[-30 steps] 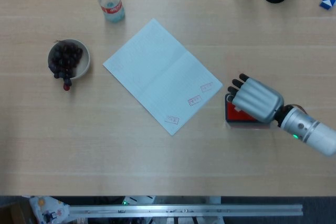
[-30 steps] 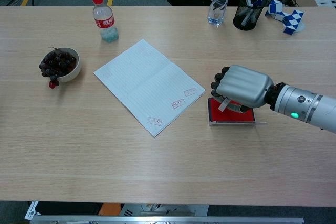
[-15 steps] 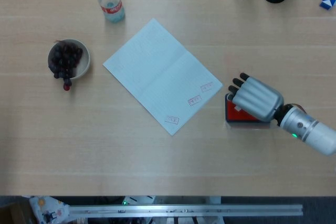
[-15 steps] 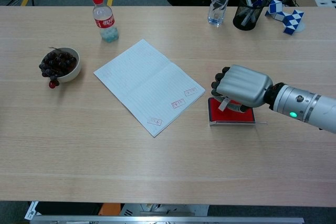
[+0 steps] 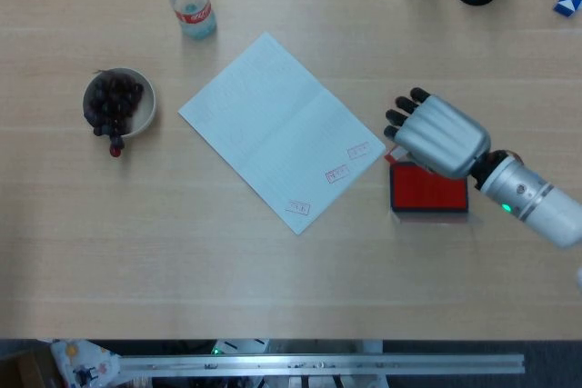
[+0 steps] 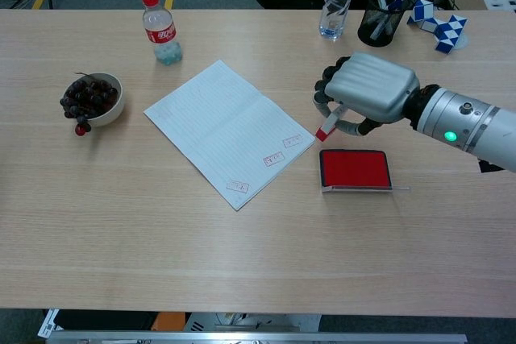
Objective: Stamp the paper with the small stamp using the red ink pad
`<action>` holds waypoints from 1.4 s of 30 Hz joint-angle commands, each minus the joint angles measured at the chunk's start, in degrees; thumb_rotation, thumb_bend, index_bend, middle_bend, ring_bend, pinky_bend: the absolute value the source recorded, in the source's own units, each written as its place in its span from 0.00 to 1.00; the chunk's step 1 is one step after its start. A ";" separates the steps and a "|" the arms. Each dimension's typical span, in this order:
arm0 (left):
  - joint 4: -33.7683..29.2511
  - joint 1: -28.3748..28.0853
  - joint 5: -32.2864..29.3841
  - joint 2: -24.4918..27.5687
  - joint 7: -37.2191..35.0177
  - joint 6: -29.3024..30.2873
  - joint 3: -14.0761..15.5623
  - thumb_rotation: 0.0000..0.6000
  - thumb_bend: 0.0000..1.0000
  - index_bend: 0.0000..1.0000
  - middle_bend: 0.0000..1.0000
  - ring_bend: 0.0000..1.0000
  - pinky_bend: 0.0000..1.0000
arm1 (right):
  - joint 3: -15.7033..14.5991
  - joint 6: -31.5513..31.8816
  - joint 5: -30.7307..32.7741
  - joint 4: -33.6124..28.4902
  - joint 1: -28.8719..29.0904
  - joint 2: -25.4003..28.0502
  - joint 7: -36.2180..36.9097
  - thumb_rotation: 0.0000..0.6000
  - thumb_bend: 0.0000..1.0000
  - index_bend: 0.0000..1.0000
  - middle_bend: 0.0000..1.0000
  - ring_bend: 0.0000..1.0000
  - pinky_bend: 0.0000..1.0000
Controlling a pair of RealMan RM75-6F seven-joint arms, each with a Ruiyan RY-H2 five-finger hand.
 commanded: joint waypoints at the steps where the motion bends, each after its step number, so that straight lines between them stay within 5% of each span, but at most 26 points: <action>1: -0.03 0.11 0.02 0.10 -0.09 0.13 0.06 1.00 0.22 0.15 0.11 0.15 0.14 | 2.81 -3.44 4.04 -1.29 2.31 -0.03 -2.59 1.00 0.36 0.66 0.44 0.31 0.34; 24: 0.73 0.62 -0.06 0.43 -1.56 0.43 0.24 1.00 0.22 0.15 0.11 0.15 0.14 | 6.86 -10.71 15.12 12.80 10.62 -15.37 -10.93 1.00 0.36 0.66 0.44 0.31 0.34; 42: 1.42 0.70 -0.69 0.39 -2.13 0.13 0.08 1.00 0.22 0.15 0.12 0.15 0.14 | 5.76 -10.37 15.43 21.15 13.38 -22.51 -13.78 1.00 0.36 0.67 0.44 0.31 0.34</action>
